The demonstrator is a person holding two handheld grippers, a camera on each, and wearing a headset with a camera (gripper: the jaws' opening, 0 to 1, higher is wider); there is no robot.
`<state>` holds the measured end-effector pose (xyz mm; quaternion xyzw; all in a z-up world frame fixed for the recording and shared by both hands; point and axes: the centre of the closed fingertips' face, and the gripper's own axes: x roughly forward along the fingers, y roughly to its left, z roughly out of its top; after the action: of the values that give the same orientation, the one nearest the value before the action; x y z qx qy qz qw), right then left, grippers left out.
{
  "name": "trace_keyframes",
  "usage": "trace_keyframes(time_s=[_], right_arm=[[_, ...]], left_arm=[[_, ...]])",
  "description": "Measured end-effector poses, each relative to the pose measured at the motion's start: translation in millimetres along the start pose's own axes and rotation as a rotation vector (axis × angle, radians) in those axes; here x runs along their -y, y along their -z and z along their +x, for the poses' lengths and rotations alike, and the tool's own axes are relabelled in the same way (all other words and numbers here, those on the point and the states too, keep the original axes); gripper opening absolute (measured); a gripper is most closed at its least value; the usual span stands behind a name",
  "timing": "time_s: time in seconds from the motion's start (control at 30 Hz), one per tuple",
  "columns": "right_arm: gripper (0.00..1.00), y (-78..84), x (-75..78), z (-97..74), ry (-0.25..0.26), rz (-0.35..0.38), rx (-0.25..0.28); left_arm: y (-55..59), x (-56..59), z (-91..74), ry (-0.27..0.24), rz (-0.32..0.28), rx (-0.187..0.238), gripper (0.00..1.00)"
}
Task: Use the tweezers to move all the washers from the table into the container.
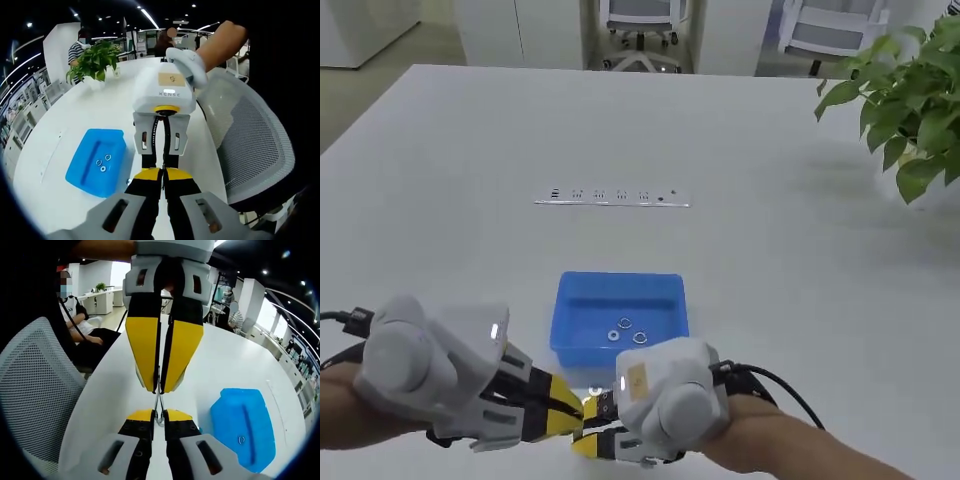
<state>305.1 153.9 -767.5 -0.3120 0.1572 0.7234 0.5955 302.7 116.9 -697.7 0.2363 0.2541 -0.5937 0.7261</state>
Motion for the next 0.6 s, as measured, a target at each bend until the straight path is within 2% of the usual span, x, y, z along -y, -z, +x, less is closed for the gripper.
trace_keyframes(time_s=[0.2, 0.3, 0.47, 0.6], right_arm=[[0.08, -1.2, -1.2, 0.2, -0.001, 0.002, -0.004], [0.09, -1.5, -1.7, 0.3, 0.0, 0.0, -0.009], [0.09, -4.3, -2.4, -2.2, 0.0, -0.002, -0.009], [0.09, -8.3, -2.0, -6.5, 0.001, 0.012, -0.005]], left_arm=[[1.1, 0.4, -1.2, -0.007, -0.003, -0.003, 0.06], [0.0, -0.1, -2.9, -0.012, -0.016, 0.012, 0.07], [-4.5, -5.5, -8.0, -0.047, -0.032, 0.04, 0.19], [-10.5, -8.8, -13.0, -0.074, -0.072, 0.076, 0.28]])
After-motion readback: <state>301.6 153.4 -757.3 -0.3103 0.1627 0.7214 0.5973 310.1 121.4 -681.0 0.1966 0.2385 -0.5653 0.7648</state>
